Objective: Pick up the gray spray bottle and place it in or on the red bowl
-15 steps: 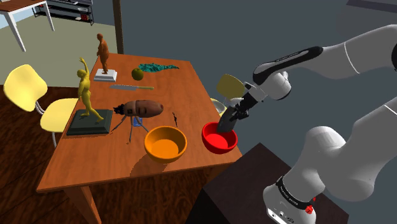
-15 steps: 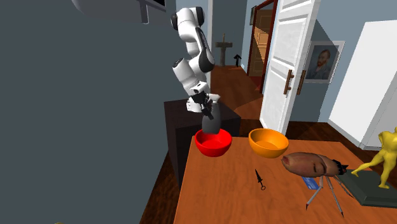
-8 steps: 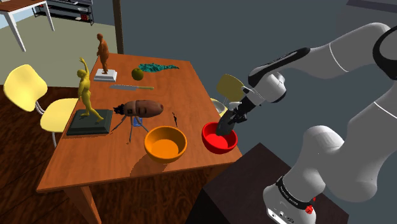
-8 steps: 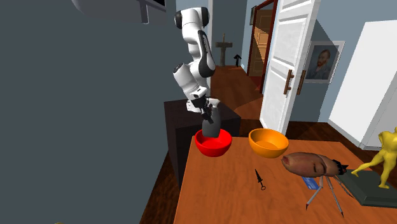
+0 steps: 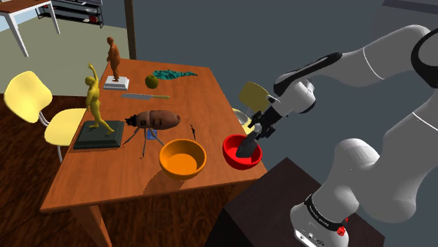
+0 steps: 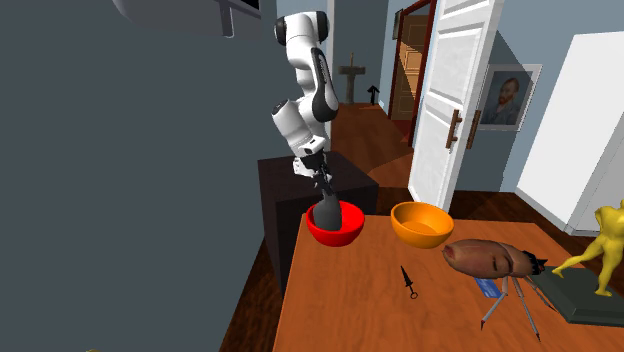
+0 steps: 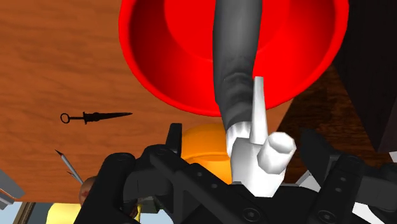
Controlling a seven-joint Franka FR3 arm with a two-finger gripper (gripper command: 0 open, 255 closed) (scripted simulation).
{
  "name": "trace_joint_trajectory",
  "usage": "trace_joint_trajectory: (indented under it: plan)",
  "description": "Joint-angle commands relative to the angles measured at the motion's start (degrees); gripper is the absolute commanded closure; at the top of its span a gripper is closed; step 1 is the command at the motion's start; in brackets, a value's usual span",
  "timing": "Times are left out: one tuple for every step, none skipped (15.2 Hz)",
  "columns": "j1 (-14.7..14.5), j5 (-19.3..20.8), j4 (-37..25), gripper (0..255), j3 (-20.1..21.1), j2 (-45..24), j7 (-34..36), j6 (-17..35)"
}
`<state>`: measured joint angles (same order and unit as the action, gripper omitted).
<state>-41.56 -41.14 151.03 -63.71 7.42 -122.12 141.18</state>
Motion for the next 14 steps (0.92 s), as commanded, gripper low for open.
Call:
trace_joint_trajectory:
  plan:
    - [0.00,0.00,0.03,0,0.00,-0.01,0.00,0.00]
    - [0.00,0.00,0.03,0,0.00,-0.02,0.00,-0.01]
    - [2.90,5.81,0.39,0,1.36,3.52,3.95,-0.16]
    - [5.91,10.62,0.48,0,2.93,6.40,7.24,-1.00]
    - [9.05,14.35,0.34,0,4.77,8.67,9.79,-2.36]
    - [11.36,16.77,0.10,0,6.14,10.22,11.43,-3.63]
    - [11.54,16.62,0.09,0,6.34,10.12,11.32,-3.68]
    - [11.55,16.62,0.09,0,6.34,10.12,11.32,-3.68]
    - [11.56,16.62,0.09,0,6.35,10.12,11.32,-3.68]
    - [11.55,16.61,0.09,0,6.35,10.12,11.32,-3.68]
    - [11.55,16.61,0.09,0,6.35,10.12,11.32,-3.68]
    - [11.55,16.61,0.09,0,6.35,10.12,11.32,-3.68]
    - [11.55,16.61,0.09,0,6.35,10.12,11.32,-3.68]
    - [11.55,16.61,0.09,0,6.35,10.12,11.32,-3.68]
